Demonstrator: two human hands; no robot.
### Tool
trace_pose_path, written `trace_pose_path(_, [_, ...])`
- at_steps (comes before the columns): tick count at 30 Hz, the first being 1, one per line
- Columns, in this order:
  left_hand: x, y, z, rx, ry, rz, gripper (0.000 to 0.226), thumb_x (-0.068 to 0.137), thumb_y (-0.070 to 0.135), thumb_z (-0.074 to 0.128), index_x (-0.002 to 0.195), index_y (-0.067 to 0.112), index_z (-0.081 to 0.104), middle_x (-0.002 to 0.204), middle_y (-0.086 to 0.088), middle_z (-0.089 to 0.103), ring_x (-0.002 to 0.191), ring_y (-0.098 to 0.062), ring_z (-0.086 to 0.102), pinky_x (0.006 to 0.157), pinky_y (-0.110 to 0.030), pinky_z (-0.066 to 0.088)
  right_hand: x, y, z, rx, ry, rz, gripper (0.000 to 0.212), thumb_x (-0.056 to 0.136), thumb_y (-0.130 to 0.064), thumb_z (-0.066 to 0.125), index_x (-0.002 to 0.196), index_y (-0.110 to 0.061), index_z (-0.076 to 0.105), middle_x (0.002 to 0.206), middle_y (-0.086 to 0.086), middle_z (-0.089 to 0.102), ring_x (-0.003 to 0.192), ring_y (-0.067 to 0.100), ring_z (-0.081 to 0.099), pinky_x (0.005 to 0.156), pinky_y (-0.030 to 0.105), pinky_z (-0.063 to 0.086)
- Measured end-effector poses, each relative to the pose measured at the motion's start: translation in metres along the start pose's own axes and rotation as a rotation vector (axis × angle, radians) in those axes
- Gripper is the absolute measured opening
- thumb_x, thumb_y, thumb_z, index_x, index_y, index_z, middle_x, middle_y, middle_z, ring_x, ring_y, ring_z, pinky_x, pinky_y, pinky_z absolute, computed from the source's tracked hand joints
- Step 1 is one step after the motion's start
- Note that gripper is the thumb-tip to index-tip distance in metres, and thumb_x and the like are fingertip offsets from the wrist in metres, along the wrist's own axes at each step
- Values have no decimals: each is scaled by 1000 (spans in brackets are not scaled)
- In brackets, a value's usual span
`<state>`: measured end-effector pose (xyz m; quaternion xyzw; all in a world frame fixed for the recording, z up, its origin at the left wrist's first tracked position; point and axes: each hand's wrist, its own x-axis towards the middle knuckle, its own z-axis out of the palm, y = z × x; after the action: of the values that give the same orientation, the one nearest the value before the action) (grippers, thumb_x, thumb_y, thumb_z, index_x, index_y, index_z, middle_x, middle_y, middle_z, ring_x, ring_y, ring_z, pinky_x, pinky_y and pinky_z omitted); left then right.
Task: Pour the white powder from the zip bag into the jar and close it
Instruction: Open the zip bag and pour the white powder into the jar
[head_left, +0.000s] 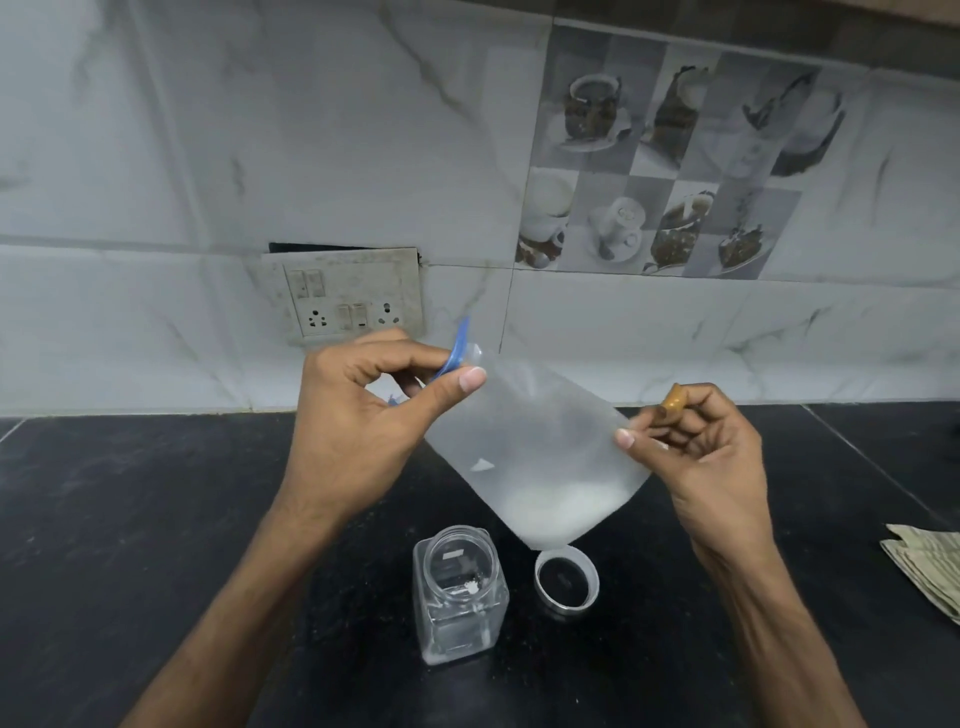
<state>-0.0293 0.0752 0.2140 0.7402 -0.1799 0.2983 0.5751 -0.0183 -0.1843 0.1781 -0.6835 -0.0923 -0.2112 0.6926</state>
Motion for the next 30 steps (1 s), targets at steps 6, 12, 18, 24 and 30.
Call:
trace_pose_path(6, [-1, -6, 4, -42, 1, -39, 10, 72, 39, 82, 77, 33, 76, 81, 16, 66, 80, -4, 60, 80, -19, 46, 1, -1, -3, 18, 40, 0, 41, 74, 16, 73, 87, -16, 51, 72, 2, 76, 76, 10, 73, 79, 21, 56])
trace_pose_path(12, [4, -13, -1, -314, -192, -209, 13, 72, 28, 83, 65, 35, 76, 147, 13, 50, 137, -1, 44, 105, -30, 40, 4, -4, -7, 59, 17, -10, 40, 70, 11, 74, 87, -17, 50, 72, 3, 76, 73, 10, 72, 75, 19, 56])
trace_pose_path(18, [7, -20, 7, -462, -247, -337, 7, 71, 20, 72, 70, 21, 79, 132, 4, 65, 128, 4, 53, 99, -19, 40, 8, -3, -19, 80, -81, 20, 36, 66, 2, 74, 88, -16, 52, 81, 7, 77, 80, 17, 75, 77, 25, 58])
trace_pose_path(24, [15, -27, 14, -460, -387, -309, 22, 80, 27, 70, 67, 11, 62, 100, 10, 75, 105, 2, 65, 91, -27, 45, 12, 7, -28, 230, -99, 56, 60, 49, -34, 97, 88, -21, 53, 80, 7, 77, 81, 18, 74, 79, 27, 58])
trace_pose_path(30, [20, -12, 22, -295, -383, -209, 21, 87, 7, 62, 70, -3, 57, 75, 14, 71, 95, -8, 70, 78, -7, 44, 10, 21, -32, 145, 6, 60, 30, 62, -9, 83, 87, -16, 68, 90, 5, 78, 85, 13, 74, 78, 22, 58])
